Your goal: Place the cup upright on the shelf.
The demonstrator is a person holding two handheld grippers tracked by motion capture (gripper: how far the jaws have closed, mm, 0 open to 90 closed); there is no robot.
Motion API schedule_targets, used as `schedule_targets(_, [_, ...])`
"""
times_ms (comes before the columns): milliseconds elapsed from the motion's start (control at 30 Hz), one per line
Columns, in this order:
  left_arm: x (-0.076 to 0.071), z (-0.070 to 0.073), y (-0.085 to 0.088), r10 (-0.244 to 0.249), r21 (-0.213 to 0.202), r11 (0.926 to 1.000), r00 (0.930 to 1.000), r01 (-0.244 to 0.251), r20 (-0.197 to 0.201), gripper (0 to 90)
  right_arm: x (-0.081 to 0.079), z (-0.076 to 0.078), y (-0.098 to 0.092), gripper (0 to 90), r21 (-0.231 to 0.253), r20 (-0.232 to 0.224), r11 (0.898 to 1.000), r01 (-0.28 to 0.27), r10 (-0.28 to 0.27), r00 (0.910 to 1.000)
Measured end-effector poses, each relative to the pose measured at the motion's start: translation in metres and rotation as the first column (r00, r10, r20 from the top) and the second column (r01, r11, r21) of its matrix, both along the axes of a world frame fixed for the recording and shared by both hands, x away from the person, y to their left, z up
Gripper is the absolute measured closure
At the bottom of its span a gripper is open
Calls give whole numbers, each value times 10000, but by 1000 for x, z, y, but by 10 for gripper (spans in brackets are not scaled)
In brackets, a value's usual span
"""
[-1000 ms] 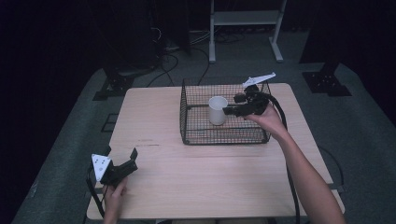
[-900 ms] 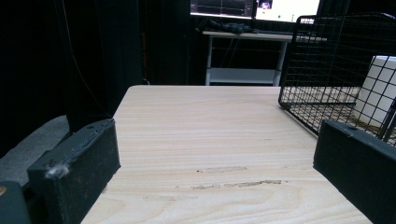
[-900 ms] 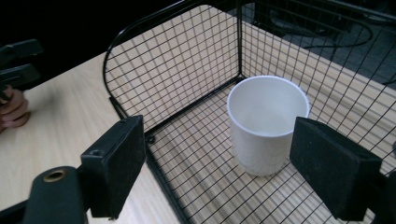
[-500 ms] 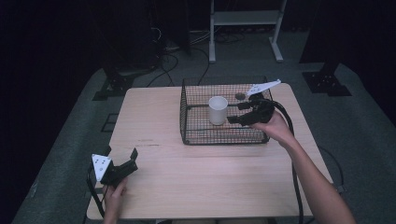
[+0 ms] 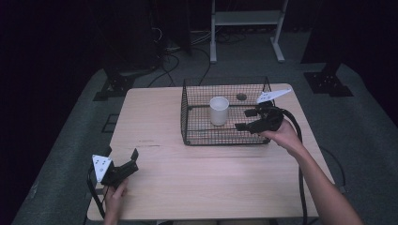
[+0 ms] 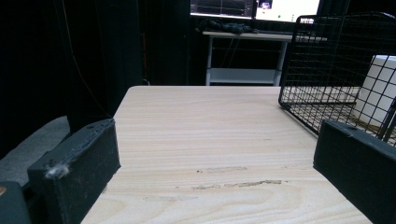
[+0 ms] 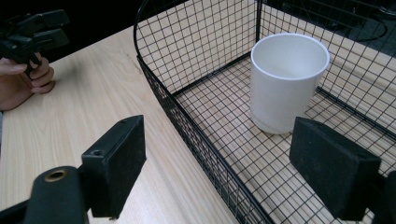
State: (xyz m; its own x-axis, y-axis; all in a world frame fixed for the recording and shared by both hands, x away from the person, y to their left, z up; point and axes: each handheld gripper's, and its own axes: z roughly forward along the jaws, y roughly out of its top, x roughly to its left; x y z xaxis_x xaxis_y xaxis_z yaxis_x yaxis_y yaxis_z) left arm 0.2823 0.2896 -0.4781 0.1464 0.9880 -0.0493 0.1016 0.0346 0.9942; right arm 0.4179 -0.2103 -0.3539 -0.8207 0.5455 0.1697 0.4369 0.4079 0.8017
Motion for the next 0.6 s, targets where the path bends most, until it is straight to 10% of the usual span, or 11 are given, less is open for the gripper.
schedule_targets(600, [0,0,0,7,23,10000,10000,-7,4,0,-19,-13,-24,194,115,62,9996,239,-240,9997])
